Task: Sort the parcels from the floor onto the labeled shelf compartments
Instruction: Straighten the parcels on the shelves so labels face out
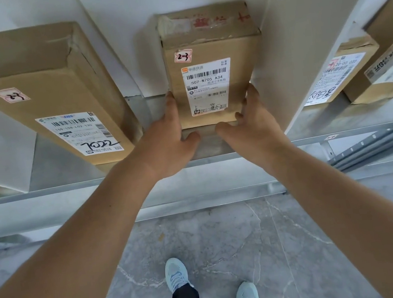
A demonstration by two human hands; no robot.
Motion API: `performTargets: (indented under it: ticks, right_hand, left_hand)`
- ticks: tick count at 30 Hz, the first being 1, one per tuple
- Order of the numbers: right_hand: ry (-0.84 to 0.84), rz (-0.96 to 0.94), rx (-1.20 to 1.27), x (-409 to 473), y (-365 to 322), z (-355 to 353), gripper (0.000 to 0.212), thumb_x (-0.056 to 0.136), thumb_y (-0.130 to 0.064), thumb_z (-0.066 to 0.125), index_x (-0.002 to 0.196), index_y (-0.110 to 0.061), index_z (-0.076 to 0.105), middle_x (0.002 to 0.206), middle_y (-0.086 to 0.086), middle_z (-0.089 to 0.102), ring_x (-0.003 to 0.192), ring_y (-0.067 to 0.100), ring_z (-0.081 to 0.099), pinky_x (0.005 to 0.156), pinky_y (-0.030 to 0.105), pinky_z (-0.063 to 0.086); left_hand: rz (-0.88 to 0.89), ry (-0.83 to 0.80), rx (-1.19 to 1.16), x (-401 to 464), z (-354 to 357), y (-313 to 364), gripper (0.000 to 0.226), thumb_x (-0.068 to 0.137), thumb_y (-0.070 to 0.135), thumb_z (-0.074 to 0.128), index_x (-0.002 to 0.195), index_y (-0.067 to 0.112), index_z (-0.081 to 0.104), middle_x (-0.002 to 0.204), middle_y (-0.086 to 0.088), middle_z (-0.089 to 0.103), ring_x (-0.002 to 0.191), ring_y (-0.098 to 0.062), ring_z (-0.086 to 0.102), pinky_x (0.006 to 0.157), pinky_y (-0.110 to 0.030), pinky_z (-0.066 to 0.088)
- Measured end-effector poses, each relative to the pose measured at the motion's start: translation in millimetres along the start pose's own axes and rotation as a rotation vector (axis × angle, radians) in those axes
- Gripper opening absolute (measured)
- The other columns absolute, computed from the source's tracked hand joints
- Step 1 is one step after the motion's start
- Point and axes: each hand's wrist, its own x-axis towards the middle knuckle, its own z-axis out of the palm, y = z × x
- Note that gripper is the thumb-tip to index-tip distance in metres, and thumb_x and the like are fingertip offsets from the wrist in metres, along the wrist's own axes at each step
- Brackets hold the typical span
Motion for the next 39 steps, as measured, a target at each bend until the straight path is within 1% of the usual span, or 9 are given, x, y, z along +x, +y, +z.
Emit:
performTargets:
  ticks: [7, 14, 17, 19, 23, 25, 30, 35, 39]
  right_hand:
    - [0.021, 0.080, 0.010, -7, -5, -3, 0.054, 0.075, -0.048, 0.055, 0.122, -0.024, 0.047, 0.113, -0.010, 0.072, 0.094, 0.020, 0.068, 0.076, 0.042, 0.059]
    - [-0.022, -0.016, -0.024, -37, -18, 5, 0.023, 0.089, -0.041, 0.049, 0.088, -0.018, 0.052, 0.079, -0.008, 0.054, 0.080, 0.025, 0.053, 0.062, 0.030, 0.034]
    - [-0.046, -0.097, -0.012, -58, -41, 8, 0.026, 0.096, -0.029, 0.049, 0.074, -0.014, 0.050, 0.082, -0.004, 0.057, 0.084, 0.023, 0.049, 0.067, 0.032, 0.036]
    - [-0.081, -0.149, -0.016, -70, -55, 10, 0.024, 0.099, -0.024, 0.047, 0.088, -0.008, 0.061, 0.094, 0.003, 0.064, 0.086, 0.025, 0.052, 0.069, 0.032, 0.041]
    - [-0.124, -0.250, -0.061, -88, -81, 19, 0.027, 0.099, -0.026, 0.047, 0.101, -0.004, 0.062, 0.080, 0.011, 0.062, 0.074, 0.031, 0.054, 0.065, 0.041, 0.047]
    - [-0.155, -0.262, -0.075, -96, -93, 26, 0.029, 0.100, -0.028, 0.048, 0.108, -0.004, 0.063, 0.082, 0.013, 0.065, 0.075, 0.033, 0.059, 0.062, 0.043, 0.049]
    - [-0.125, -0.290, -0.205, -103, -118, 56, 0.029, 0.101, -0.032, 0.051, 0.079, -0.014, 0.046, 0.068, 0.001, 0.049, 0.064, 0.021, 0.048, 0.048, 0.028, 0.028]
    - [-0.098, -0.286, -0.283, -104, -137, 88, 0.028, 0.105, -0.032, 0.050, 0.122, -0.013, 0.059, 0.096, -0.001, 0.057, 0.090, 0.023, 0.051, 0.056, 0.033, 0.025]
    - [-0.063, -0.169, -0.285, -98, -142, 106, 0.028, 0.101, -0.034, 0.052, 0.117, -0.012, 0.051, 0.098, 0.004, 0.059, 0.089, 0.028, 0.049, 0.056, 0.031, 0.032]
  left_hand:
    - [-0.026, -0.032, 0.020, -10, 0, -3, 0.078, 0.103, 0.037, 0.051, 0.164, 0.015, 0.007, 0.136, -0.018, 0.061, 0.113, -0.038, 0.063, 0.082, -0.035, 0.042]
    - [-0.066, 0.003, 0.031, -59, -22, 4, 0.045, 0.107, 0.038, 0.047, 0.134, 0.002, 0.046, 0.077, -0.008, 0.057, 0.084, -0.033, 0.062, 0.071, -0.044, 0.046]
    - [-0.091, 0.045, 0.050, -82, -37, 4, 0.031, 0.108, 0.040, 0.043, 0.103, 0.010, 0.051, 0.074, -0.009, 0.053, 0.078, -0.032, 0.058, 0.061, -0.039, 0.038]
    - [-0.095, 0.064, 0.061, -97, -47, 0, 0.034, 0.107, 0.042, 0.042, 0.093, 0.012, 0.049, 0.081, -0.011, 0.059, 0.086, -0.035, 0.061, 0.069, -0.040, 0.045]
    - [-0.147, 0.043, 0.126, -124, -64, -16, 0.055, 0.107, 0.050, 0.037, 0.128, 0.007, 0.063, 0.152, -0.020, 0.053, 0.142, -0.039, 0.046, 0.113, -0.044, 0.042]
    - [-0.163, 0.043, 0.122, -137, -74, -27, 0.055, 0.108, 0.048, 0.038, 0.137, 0.008, 0.061, 0.162, -0.012, 0.043, 0.149, -0.035, 0.040, 0.117, -0.041, 0.038]
    - [-0.124, 0.048, 0.126, -148, -103, -64, 0.050, 0.109, 0.045, 0.039, 0.146, 0.018, 0.057, 0.157, -0.001, 0.051, 0.137, -0.029, 0.053, 0.109, -0.036, 0.045]
    - [-0.150, 0.004, 0.204, -137, -128, -106, 0.043, 0.106, 0.047, 0.042, 0.121, 0.015, 0.066, 0.118, -0.009, 0.072, 0.101, -0.030, 0.066, 0.090, -0.044, 0.056]
    - [-0.147, -0.020, 0.192, -126, -141, -130, 0.036, 0.103, 0.043, 0.047, 0.114, 0.012, 0.062, 0.110, -0.012, 0.071, 0.095, -0.031, 0.066, 0.085, -0.047, 0.057]
